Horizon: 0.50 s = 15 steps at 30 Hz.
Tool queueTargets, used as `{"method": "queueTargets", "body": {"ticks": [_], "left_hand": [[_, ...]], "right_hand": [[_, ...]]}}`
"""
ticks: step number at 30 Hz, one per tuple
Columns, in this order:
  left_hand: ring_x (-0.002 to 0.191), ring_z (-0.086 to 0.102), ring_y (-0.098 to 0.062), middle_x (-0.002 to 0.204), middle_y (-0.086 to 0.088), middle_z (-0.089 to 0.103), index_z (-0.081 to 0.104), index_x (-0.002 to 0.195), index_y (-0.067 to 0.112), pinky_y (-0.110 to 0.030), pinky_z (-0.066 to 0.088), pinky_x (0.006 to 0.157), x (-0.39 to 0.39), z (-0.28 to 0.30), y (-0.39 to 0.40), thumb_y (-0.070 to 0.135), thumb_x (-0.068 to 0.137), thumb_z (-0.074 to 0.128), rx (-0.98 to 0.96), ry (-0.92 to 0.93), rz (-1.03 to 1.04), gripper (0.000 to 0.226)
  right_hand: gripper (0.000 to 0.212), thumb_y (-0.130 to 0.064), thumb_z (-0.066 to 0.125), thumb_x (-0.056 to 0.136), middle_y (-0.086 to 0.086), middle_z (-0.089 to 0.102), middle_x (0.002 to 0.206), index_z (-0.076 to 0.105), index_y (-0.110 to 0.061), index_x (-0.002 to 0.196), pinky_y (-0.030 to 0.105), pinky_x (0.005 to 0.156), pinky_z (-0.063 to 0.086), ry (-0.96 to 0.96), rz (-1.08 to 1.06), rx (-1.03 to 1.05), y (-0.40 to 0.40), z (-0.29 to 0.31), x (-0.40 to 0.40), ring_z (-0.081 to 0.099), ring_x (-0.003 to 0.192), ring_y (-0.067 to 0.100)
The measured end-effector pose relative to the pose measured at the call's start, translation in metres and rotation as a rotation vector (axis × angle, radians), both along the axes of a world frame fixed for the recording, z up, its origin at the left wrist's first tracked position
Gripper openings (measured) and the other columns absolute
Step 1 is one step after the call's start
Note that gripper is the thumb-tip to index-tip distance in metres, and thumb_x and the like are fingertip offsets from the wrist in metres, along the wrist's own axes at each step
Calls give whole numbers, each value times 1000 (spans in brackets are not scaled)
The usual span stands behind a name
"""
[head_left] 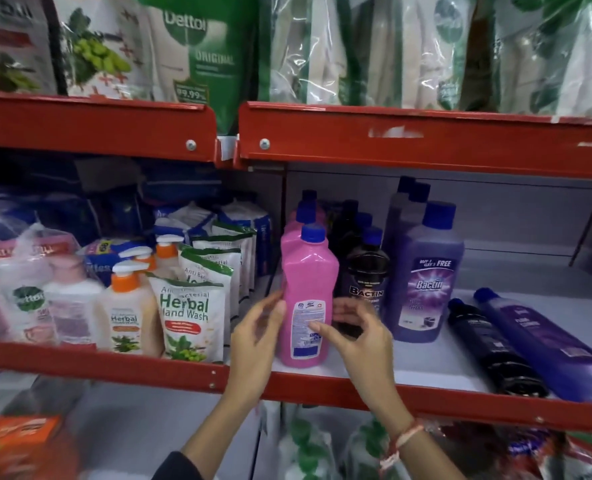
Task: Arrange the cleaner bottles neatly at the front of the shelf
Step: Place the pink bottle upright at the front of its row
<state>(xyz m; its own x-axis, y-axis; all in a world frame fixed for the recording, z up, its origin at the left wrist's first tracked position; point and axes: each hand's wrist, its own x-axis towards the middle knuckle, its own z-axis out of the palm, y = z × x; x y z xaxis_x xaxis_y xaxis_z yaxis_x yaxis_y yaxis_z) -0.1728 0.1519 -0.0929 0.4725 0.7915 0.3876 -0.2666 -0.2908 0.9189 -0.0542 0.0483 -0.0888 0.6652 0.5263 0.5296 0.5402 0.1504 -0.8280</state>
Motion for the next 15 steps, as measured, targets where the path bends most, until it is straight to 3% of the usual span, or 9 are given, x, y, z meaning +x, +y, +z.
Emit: {"method": "queueTargets", "body": {"ticks": [2, 4, 5, 7, 10, 13, 15], "left_hand": [[97, 70, -24, 99, -4, 75, 69, 102, 17, -40, 58, 86, 0, -1, 7, 37, 85, 56, -68, -34, 7, 29], [95, 68, -32, 92, -9, 74, 69, 91, 12, -51, 55, 89, -2, -1, 14, 37, 77, 65, -69, -20, -9, 29], [92, 69, -29, 89, -6, 74, 68, 89, 11, -49, 55, 88, -3, 0, 15, 37, 71, 70, -47, 3, -28, 31], [88, 69, -14, 88, 4, 73, 66, 94, 11, -30, 56, 81, -3, 1, 12, 32, 62, 77, 2, 47, -82, 40], [91, 66, 7, 104, 14, 65, 53, 119, 18, -9, 51, 75, 0, 5, 8, 16, 66, 81, 52, 106, -154, 60], [90, 63, 15, 110, 18, 61, 40, 129, 31, -8, 51, 72, 1, 4, 11, 7, 76, 75, 83, 120, -210, 68], [94, 61, 16, 114, 23, 57, 35, 137, 31, -8, 51, 73, -1, 0, 11, 9, 78, 73, 85, 120, -191, 73]], "right_hand": [[35, -23, 82, 71, -4, 73, 102, 67, -26, 103, 5, 75, 52, -9, -27, 14, 0, -6, -4, 68, 92, -2], [50, -30, 79, 74, -14, 70, 114, 61, -31, 121, 14, 85, 55, 4, 114, -73, 2, -7, -5, 66, 102, -5], [61, -35, 80, 72, -23, 66, 118, 55, -33, 129, 15, 89, 54, 13, 227, -149, 2, -6, -5, 63, 106, -8], [67, -45, 80, 68, -29, 61, 121, 53, -37, 129, 9, 93, 47, -67, 326, -315, 3, -1, -3, 58, 112, -11], [51, -39, 78, 74, -6, 56, 127, 63, -29, 121, 1, 92, 40, -127, 301, -423, 6, 5, 7, 53, 111, -14], [54, -24, 73, 83, 3, 62, 129, 51, -22, 132, 33, 101, 51, -8, 419, -385, 4, 4, 12, 62, 115, 8], [62, -21, 68, 87, 1, 61, 132, 37, -24, 140, 41, 102, 51, -6, 415, -351, 4, 3, 9, 62, 119, 11]]}}
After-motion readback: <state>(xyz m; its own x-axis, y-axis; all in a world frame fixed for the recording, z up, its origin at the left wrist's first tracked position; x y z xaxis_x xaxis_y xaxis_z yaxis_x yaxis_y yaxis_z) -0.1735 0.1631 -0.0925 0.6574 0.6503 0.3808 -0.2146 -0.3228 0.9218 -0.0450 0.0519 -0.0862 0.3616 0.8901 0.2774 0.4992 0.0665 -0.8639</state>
